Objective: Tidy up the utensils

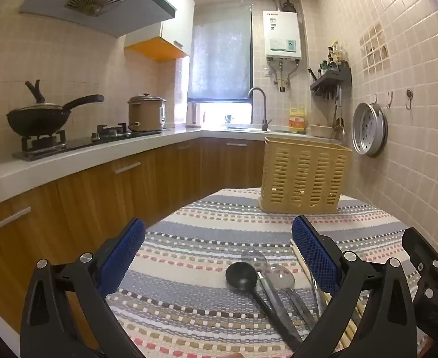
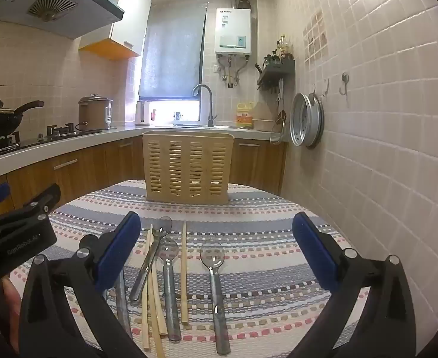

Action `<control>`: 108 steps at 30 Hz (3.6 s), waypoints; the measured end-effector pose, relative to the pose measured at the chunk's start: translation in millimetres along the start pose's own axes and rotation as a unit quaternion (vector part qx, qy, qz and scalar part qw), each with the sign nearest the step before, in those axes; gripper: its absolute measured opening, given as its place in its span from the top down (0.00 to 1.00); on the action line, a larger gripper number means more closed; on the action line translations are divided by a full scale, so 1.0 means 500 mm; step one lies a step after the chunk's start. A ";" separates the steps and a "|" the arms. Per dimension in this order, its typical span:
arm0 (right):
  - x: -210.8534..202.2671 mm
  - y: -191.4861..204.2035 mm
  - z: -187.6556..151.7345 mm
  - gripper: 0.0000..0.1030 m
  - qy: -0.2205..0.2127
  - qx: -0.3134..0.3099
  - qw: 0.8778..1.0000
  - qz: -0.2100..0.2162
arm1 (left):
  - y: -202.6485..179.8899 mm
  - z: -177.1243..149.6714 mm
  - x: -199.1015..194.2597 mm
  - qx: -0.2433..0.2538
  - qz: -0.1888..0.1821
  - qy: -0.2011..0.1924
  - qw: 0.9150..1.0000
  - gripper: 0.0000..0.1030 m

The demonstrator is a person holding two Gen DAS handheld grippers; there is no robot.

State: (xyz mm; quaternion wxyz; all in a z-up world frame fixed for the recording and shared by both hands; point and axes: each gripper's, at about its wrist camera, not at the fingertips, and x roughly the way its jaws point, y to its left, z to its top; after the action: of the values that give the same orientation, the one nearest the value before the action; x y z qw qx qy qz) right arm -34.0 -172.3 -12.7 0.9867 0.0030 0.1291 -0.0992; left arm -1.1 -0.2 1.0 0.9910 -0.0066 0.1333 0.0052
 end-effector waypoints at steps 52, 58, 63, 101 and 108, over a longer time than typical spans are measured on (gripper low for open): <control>-0.018 0.010 0.004 0.06 -0.010 -0.019 1.000 -0.015 | -0.014 -0.016 0.001 0.012 0.001 -0.004 1.000 0.07; -0.017 0.012 0.005 0.06 -0.008 -0.020 1.000 -0.015 | -0.013 -0.017 -0.001 0.011 0.001 -0.005 1.000 0.07; -0.017 0.014 0.004 0.06 -0.008 -0.023 1.000 -0.014 | -0.012 -0.016 -0.001 0.011 0.001 -0.004 1.000 0.07; -0.016 0.019 0.002 0.06 -0.004 -0.027 1.000 -0.012 | -0.001 -0.015 -0.003 0.012 0.001 -0.008 1.000 0.07; -0.017 0.020 0.002 0.06 -0.005 -0.026 1.000 -0.013 | -0.001 -0.015 -0.003 0.011 0.002 -0.009 1.000 0.07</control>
State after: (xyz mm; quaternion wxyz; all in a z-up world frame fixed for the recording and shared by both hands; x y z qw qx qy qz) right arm -39.7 -161.1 -9.6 0.9856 -0.0244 0.1270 -0.1085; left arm -4.7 -1.0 -6.0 0.9922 0.0050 0.1247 0.0053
